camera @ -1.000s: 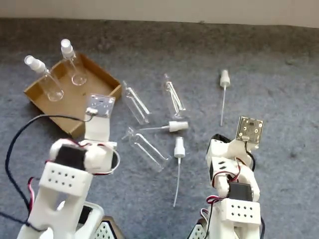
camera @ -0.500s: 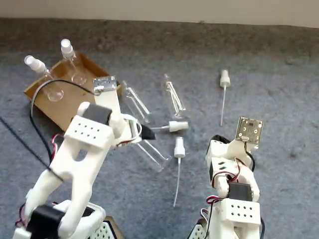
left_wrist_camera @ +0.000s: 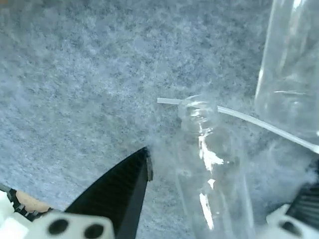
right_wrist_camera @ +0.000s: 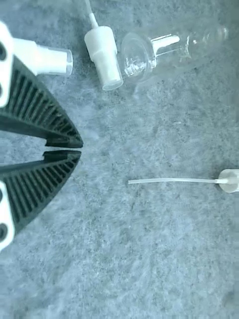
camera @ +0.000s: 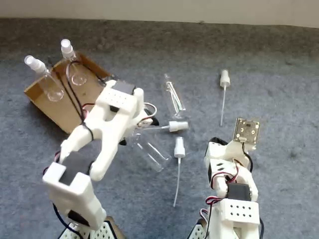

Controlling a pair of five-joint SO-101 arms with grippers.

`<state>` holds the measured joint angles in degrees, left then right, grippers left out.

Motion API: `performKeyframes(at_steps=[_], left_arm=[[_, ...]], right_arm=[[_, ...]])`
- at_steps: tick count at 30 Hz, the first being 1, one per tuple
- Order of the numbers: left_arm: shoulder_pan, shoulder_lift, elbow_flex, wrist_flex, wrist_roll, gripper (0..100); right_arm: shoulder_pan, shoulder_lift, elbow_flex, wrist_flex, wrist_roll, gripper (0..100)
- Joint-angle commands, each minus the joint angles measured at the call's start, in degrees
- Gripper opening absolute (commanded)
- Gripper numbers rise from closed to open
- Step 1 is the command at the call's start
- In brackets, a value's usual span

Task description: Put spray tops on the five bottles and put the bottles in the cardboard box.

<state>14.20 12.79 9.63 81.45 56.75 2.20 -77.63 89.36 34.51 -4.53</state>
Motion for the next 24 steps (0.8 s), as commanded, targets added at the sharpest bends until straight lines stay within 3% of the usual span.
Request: performKeyframes(at_steps=[1, 13, 20, 24], left_arm=[[5.4, 3.7, -5.5, 2.5, 3.8, 40], [5.9, 10.0, -6.1, 7.1, 7.1, 40], [6.0, 10.1, -6.2, 8.8, 6.7, 21], [5.9, 10.1, -6.1, 9.0, 6.5, 19]], right_arm=[[-0.8, -0.8, -0.6, -1.5, -0.3, 0.4], [-0.8, -0.8, -0.7, -1.5, -0.3, 0.4], [-0.8, -0.8, -0.7, -1.5, -0.3, 0.4], [-0.8, -0.8, -0.6, -1.5, -0.3, 0.4]])
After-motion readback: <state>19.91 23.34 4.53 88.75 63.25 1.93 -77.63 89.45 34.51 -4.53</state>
